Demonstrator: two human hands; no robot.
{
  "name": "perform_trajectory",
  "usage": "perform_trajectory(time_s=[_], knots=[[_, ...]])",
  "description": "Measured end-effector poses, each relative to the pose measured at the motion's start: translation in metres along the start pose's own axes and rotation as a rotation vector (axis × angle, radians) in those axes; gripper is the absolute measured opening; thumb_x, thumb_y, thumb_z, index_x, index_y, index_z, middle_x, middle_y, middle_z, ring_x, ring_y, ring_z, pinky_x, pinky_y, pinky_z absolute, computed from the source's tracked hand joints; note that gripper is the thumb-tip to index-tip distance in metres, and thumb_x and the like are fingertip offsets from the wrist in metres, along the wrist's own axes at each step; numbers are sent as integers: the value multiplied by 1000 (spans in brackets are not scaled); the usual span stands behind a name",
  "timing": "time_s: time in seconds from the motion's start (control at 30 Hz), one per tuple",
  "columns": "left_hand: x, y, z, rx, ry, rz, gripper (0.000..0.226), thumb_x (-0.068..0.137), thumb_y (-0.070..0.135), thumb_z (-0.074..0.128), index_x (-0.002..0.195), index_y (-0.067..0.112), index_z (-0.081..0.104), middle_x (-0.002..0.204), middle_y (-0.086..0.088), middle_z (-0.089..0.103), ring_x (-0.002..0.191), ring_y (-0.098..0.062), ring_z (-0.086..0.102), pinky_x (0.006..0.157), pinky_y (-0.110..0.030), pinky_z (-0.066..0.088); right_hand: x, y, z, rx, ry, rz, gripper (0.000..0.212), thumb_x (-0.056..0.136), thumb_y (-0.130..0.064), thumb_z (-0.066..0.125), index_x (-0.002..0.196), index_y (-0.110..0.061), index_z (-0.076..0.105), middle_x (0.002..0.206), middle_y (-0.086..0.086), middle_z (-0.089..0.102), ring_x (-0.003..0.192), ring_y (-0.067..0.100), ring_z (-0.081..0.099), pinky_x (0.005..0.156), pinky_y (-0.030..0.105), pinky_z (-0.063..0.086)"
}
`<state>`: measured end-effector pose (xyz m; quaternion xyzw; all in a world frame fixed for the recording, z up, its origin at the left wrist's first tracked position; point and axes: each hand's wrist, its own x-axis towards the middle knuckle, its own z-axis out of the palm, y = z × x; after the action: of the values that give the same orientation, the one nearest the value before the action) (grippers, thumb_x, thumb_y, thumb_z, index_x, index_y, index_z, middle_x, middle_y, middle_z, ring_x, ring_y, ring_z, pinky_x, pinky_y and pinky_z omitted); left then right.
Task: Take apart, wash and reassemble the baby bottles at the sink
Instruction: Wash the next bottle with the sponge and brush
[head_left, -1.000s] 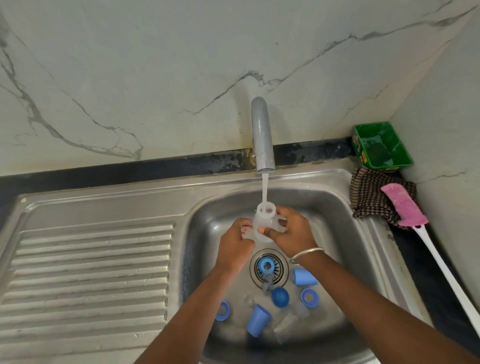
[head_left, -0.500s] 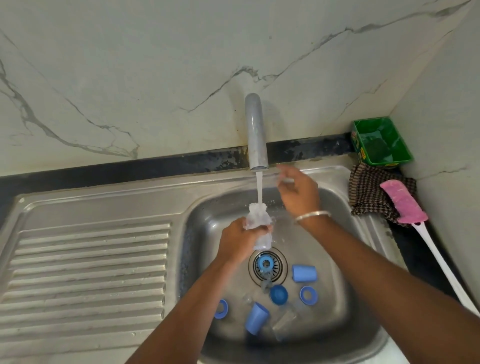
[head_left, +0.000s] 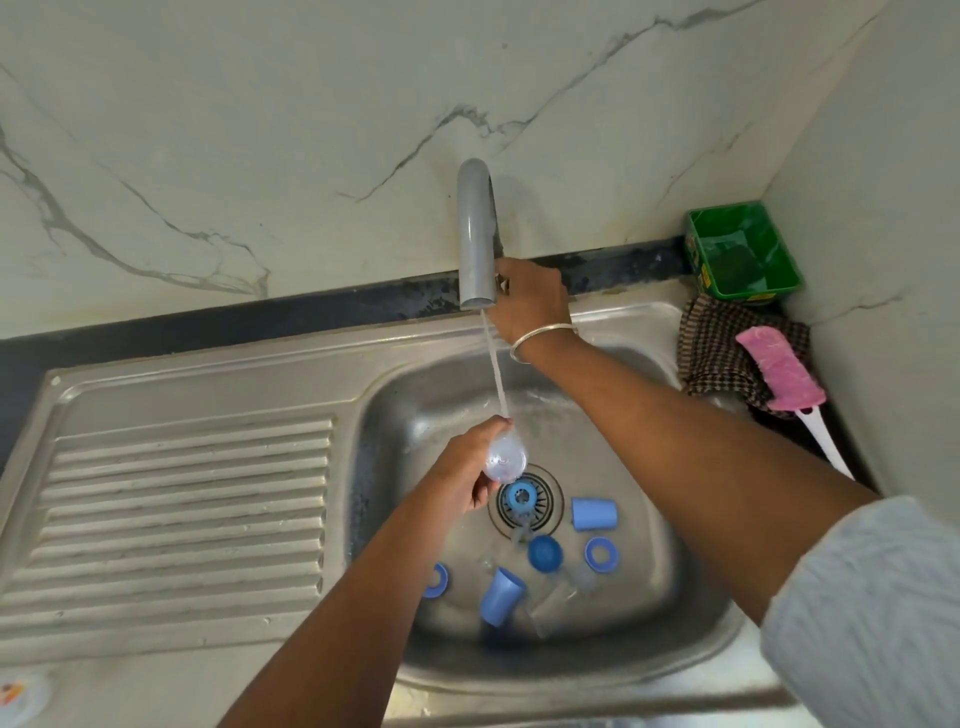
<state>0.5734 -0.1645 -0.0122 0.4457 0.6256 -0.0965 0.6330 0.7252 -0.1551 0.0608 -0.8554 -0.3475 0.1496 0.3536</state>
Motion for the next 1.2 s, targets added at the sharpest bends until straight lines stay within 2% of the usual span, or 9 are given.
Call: perform_trajectory(time_s=[0.23, 0.33, 0.47, 0.63, 0.73, 0.87, 1.0, 1.1, 1.2], knots=[[-4, -5, -8, -44, 32, 19, 44, 78, 53, 72, 95, 13, 61, 83, -14, 63, 58, -15, 53, 44, -20, 43, -14, 11, 7, 161, 38, 105, 33, 98, -43, 47, 92, -19, 70, 90, 5, 71, 84, 27, 65, 76, 33, 51], [-7, -10, -5, -37, 24, -16, 43, 82, 54, 67, 98, 14, 60, 100, -20, 72, 51, -15, 57, 40, -19, 40, -40, 29, 3, 308, 109, 344, 51, 100, -49, 37, 91, -12, 71, 95, 10, 71, 90, 30, 64, 84, 38, 49], [-12, -17, 9, -111, 45, -40, 35, 92, 44, 60, 105, 12, 55, 90, -19, 66, 55, -21, 61, 36, -16, 40, -97, 72, 15, 165, -252, 582, 46, 95, -43, 47, 110, -5, 66, 112, 15, 66, 102, 35, 62, 86, 38, 49], [-28, -28, 38, -77, -67, -70, 41, 99, 44, 49, 103, 5, 61, 71, -15, 68, 51, -23, 65, 37, -19, 46, -150, 87, 31, 630, -488, 893, 54, 78, -59, 59, 102, -11, 65, 90, 15, 68, 68, 30, 64, 59, 37, 57], [-33, -31, 43, 53, -51, -21, 44, 97, 47, 50, 91, 6, 64, 69, -12, 68, 57, -22, 65, 47, -21, 48, -150, 101, 26, 375, -353, 653, 44, 84, -47, 55, 110, -13, 66, 114, 10, 66, 104, 31, 64, 92, 40, 52], [-30, -28, 47, 203, 41, 123, 36, 96, 35, 54, 98, 1, 65, 71, -11, 59, 52, -20, 58, 50, -25, 49, -166, 117, 5, 93, -327, 480, 62, 84, -47, 63, 140, -24, 50, 137, 6, 57, 125, 26, 53, 101, 29, 41], [-46, -30, 58, 37, -176, -25, 50, 92, 60, 54, 100, 11, 58, 89, -8, 59, 80, -23, 59, 75, -34, 51, -179, 119, 0, -82, -328, 341, 70, 80, -49, 64, 139, -20, 41, 123, 9, 60, 112, 30, 59, 89, 35, 48], [-50, -34, 67, -153, -201, 49, 50, 91, 55, 61, 116, 12, 58, 92, -10, 64, 95, -24, 63, 93, -41, 51, -191, 107, -5, 53, -196, 226, 59, 77, -36, 70, 126, -21, 42, 106, 7, 57, 92, 29, 62, 75, 36, 53], [-54, -34, 71, -238, -234, 132, 44, 95, 43, 61, 124, 10, 55, 98, -17, 69, 84, -26, 67, 81, -39, 55, -200, 102, -11, 151, -191, 182, 62, 74, -34, 72, 130, -28, 46, 106, 1, 57, 91, 21, 63, 78, 37, 55]])
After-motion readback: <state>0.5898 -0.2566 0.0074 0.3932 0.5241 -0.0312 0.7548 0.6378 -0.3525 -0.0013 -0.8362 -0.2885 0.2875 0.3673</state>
